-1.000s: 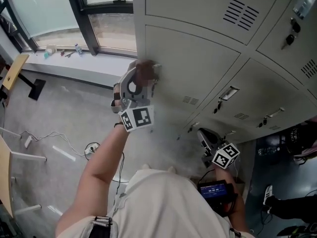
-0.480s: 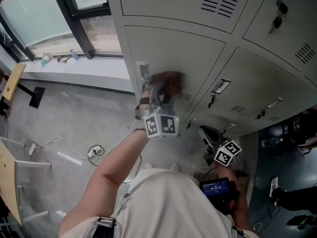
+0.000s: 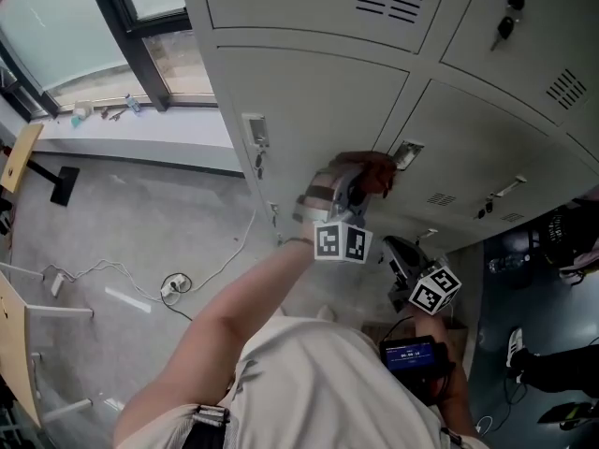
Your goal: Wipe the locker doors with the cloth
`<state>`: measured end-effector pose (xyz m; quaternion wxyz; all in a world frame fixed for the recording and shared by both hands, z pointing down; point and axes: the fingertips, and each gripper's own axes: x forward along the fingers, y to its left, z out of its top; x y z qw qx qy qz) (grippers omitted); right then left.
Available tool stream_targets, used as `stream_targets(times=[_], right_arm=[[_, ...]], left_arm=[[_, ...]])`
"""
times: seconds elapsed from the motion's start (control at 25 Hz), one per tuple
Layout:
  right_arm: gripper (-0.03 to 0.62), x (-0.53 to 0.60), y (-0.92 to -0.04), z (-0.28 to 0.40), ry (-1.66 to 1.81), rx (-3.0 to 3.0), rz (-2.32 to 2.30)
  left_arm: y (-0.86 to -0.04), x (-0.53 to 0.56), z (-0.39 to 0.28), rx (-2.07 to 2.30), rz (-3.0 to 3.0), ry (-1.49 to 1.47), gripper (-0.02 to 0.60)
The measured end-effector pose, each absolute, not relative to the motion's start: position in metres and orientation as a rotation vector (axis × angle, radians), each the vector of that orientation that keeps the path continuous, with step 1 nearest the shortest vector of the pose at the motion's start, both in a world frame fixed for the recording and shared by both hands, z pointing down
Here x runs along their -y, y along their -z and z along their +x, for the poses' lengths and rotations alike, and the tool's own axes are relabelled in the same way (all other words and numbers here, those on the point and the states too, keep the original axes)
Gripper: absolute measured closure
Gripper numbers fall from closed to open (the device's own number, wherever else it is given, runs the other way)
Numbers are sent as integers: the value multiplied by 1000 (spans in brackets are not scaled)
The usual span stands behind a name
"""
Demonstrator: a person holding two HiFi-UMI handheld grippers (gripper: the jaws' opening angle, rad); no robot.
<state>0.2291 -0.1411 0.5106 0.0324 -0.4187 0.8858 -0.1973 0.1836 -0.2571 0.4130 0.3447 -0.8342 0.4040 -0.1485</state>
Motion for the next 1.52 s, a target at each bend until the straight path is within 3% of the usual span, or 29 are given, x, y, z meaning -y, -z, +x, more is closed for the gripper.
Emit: stream_targets(times=[0.32,0.72,0.88,1.2,1.52], right_arm=[[571,147,-515,200,615,-2791,-1225],[571,156,-510,178,600,-2836,-1200],[571,157,-512,176,606,-2838,-1207],[571,155,-517,164,623,-2840,-1205],[571,146,-518,189,634,-2810,-1309]], left_arm=[[-446,295,41,-1515,-2104,485,505],[-521,290,-36,-1704,-2311,589,505],[-516,296,-84,-1777,-2280,548,505],[-417,311,-101,-1734,-2197,206,505],[-506,327,-104,-2041,-2430,102,505]])
